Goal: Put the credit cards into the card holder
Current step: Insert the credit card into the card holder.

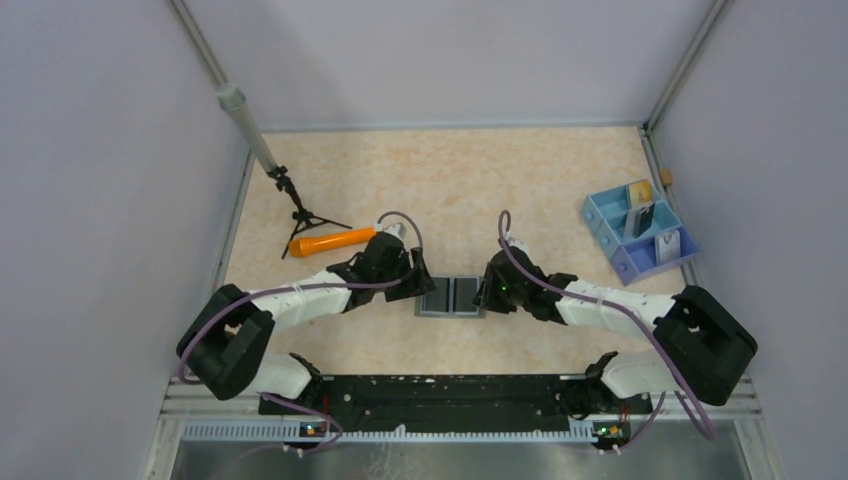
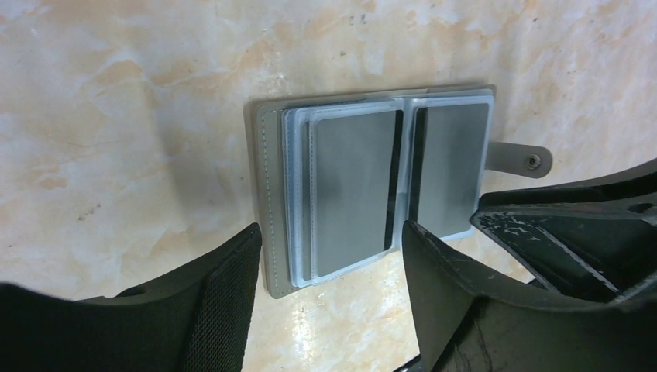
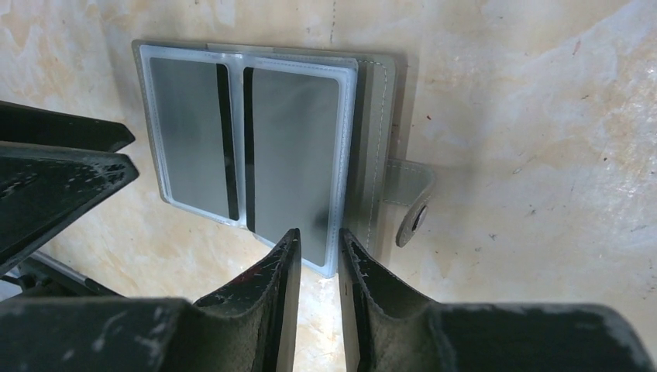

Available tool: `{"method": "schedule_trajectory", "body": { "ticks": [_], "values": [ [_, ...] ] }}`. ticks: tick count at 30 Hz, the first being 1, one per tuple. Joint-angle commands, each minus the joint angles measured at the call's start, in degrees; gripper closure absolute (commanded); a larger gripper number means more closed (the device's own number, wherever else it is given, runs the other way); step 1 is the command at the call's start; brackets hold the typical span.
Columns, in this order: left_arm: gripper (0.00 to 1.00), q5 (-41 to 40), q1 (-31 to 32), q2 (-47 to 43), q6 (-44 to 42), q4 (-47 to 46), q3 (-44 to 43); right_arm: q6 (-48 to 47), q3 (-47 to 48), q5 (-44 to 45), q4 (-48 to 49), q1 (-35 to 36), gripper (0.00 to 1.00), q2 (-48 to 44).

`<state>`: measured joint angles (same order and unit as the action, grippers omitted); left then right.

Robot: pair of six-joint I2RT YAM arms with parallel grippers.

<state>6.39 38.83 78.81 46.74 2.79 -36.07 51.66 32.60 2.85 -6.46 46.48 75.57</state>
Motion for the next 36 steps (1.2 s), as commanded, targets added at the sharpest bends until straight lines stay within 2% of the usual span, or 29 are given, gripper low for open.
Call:
{"method": "schedule_trajectory", "body": {
  "ticks": [1, 15, 25, 36],
  "values": [
    [0.34, 0.2, -0.3, 1.6, -1.0, -0.8, 0.6, 0.5, 0.3, -0.8, 3.0, 0.0, 0.77, 0.6],
    [0.44, 2.4, -0.3, 2.5, -0.1, -2.3, 1.9, -0.1, 1.9, -1.7, 3.4, 0.1, 0.88, -2.0],
    [0.47, 3.9, -0.3, 2.6, 0.2, -5.7, 2.3, -1.7, 4.1, -2.6, 6.1, 0.4, 0.89, -1.2],
    [0.49, 5.6, -0.3, 3.2, 0.2, -7.4, 2.4, -3.4, 8.1, -4.3, 9.3, 2.8, 0.88, 4.3]
  ]
}}
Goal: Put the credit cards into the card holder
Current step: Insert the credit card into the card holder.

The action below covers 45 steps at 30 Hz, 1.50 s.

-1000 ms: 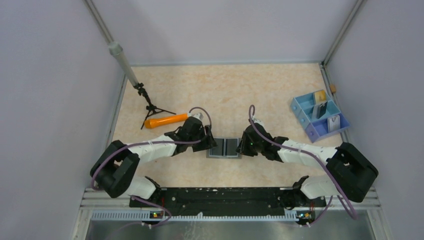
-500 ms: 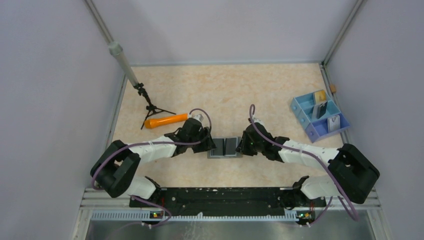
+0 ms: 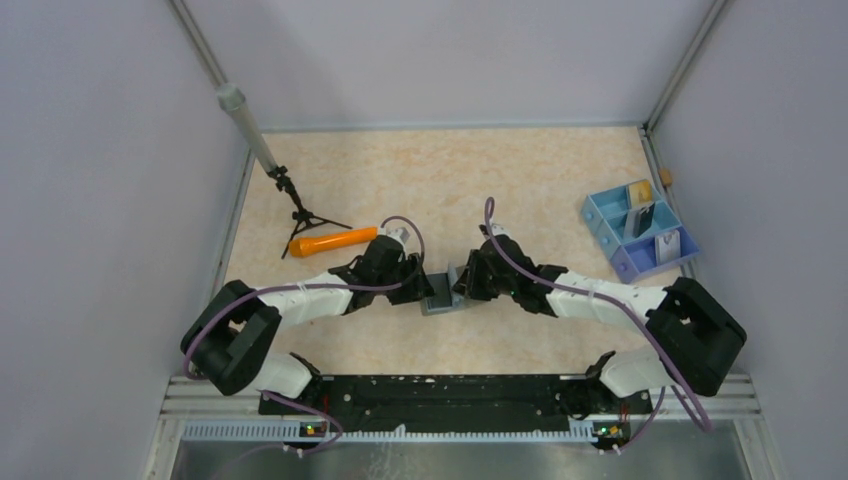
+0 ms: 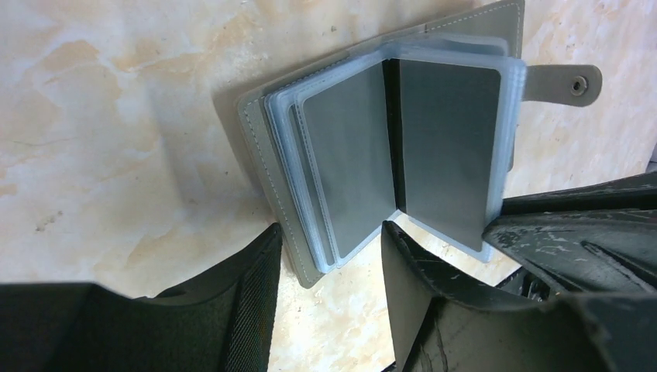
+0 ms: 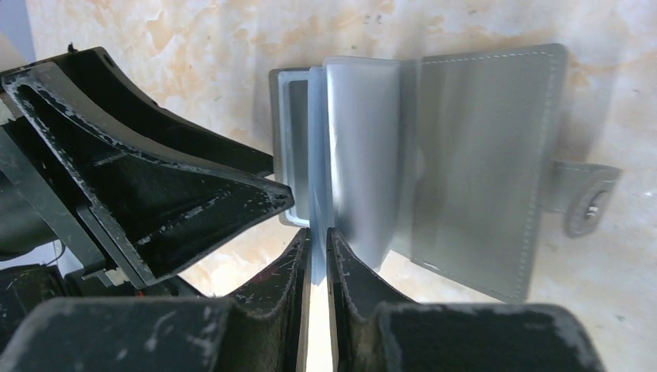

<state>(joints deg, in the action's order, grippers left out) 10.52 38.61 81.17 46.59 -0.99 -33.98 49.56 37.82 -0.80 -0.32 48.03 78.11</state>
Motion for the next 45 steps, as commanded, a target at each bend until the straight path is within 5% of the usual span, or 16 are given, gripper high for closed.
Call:
{"method": "schedule_trajectory", "body": {
  "ticks": [1, 45],
  "values": [
    [0.49, 1.5, -0.1, 0.9, 0.4, -3.7, 0.2, -1.3, 3.1, -0.6, 3.3, 1.3, 0.88, 2.2],
    [0.6, -0.5, -0.3, -0.4, 1.6, -5.0, 0.6, -1.1, 0.7, -0.7, 6.4, 1.5, 0.82, 4.0]
  ]
}}
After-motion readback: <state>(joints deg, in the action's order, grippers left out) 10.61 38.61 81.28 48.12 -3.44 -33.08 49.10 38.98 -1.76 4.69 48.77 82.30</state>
